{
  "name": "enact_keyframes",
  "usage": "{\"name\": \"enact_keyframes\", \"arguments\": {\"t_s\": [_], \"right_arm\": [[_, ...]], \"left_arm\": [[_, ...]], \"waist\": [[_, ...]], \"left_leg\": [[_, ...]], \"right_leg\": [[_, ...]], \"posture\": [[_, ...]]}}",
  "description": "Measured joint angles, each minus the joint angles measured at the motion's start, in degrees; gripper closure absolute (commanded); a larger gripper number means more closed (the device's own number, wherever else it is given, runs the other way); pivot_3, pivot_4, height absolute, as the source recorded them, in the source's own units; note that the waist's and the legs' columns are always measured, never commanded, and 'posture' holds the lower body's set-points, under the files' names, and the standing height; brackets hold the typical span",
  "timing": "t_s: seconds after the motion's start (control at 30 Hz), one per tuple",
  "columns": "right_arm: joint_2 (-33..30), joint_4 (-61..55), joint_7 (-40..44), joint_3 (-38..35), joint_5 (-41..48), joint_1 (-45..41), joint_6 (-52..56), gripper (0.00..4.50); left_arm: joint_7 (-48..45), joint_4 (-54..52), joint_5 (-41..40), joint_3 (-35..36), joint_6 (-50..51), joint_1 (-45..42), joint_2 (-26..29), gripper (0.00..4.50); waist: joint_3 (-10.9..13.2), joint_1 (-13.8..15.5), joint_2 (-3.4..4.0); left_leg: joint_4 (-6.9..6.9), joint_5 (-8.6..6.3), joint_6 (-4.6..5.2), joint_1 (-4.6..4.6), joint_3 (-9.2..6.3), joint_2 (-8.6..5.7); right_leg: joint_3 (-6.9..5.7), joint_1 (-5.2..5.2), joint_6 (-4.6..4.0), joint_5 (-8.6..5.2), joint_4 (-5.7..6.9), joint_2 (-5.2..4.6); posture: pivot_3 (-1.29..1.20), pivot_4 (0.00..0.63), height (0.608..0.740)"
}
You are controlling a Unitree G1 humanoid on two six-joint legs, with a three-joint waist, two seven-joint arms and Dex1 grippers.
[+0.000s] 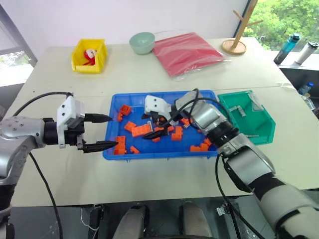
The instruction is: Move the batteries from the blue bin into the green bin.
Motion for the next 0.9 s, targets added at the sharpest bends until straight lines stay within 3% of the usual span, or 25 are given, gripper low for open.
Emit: {"name": "enact_keyframes", "arguments": {"t_s": [0.1, 0.17, 0.23, 0.37, 0.67, 0.83, 0.9], "right_arm": [[2.0, 3.4, -0.3, -0.1, -1.3, -0.1, -1.3, 0.02], [2.7, 4.6, -0.6, -0.2, -1.8, -0.1, -1.9, 0.52], [4.0, 6.5, -1.7, -1.1, -2.3, -0.1, -2.2, 1.25], [5.2, 7.5, -2.1, -2.5, -2.3, -0.2, -2.2, 3.25], [7.8, 7.4, -2.8, -5.4, -2.3, -0.8, -1.5, 3.25], [13.8, 16.4, -17.0, -8.2, -4.8, -6.6, -7.5, 3.25], [14.9, 18.8, -19.3, -9.7, -4.7, -7.9, -7.8, 2.19]], "left_arm": [[0.7, -0.5, -0.2, 0.2, 0.3, 0.0, 0.0, 0.0], [1.0, -0.5, -0.2, 0.2, 0.3, 0.0, 0.0, 0.0], [1.6, -0.5, -0.2, 0.4, 0.3, 0.0, 0.0, 0.0], [2.1, -0.6, -0.2, 0.5, 0.3, 0.0, 0.0, 0.0], [3.0, -0.5, -0.1, 0.5, 0.0, -0.5, -0.3, 0.0], [3.2, -0.4, -0.1, 0.3, -0.1, -1.6, -0.8, 0.0], [3.2, -0.4, -0.1, 0.1, -0.1, -2.0, -1.1, 0.0]], "waist": [[0.0, -0.2, 0.0], [0.0, -0.2, 0.0], [0.0, -0.2, 0.0], [0.0, -0.2, 0.0], [0.0, -0.3, 0.0], [0.0, -1.3, 0.01], [0.0, -1.4, 0.01]], "left_leg": [[0.0, 0.0, -0.01, 0.0, 0.0, 0.01], [-0.01, 0.01, -0.01, 0.0, 0.0, 0.01], [-0.01, 0.01, -0.01, 0.0, 0.0, 0.01], [0.0, 0.01, -0.01, 0.0, -0.01, 0.0], [-0.01, 0.01, -0.02, 0.0, -0.01, 0.01], [-0.02, 0.04, -0.08, 0.01, -0.09, 0.01], [-0.01, 0.04, -0.08, 0.01, -0.12, -0.02]], "right_leg": [[0.0, -0.04, 0.0, 0.0, 0.02, 0.01], [0.0, -0.04, 0.0, 0.0, 0.01, 0.01], [0.0, -0.03, 0.0, 0.0, 0.01, 0.01], [0.0, -0.04, 0.0, 0.0, 0.02, 0.01], [0.0, -0.05, 0.0, 0.0, 0.03, 0.01], [0.0, -0.09, 0.0, 0.0, 0.09, 0.03], [0.01, -0.09, -0.01, 0.0, 0.11, 0.02]], "posture": [[0.0, 0.15, 0.717], [0.0, 0.15, 0.717], [0.0, 0.15, 0.717], [0.0, 0.15, 0.717], [0.0, 0.15, 0.717], [0.0, 0.15, 0.717], [0.0, 0.15, 0.717]]}}
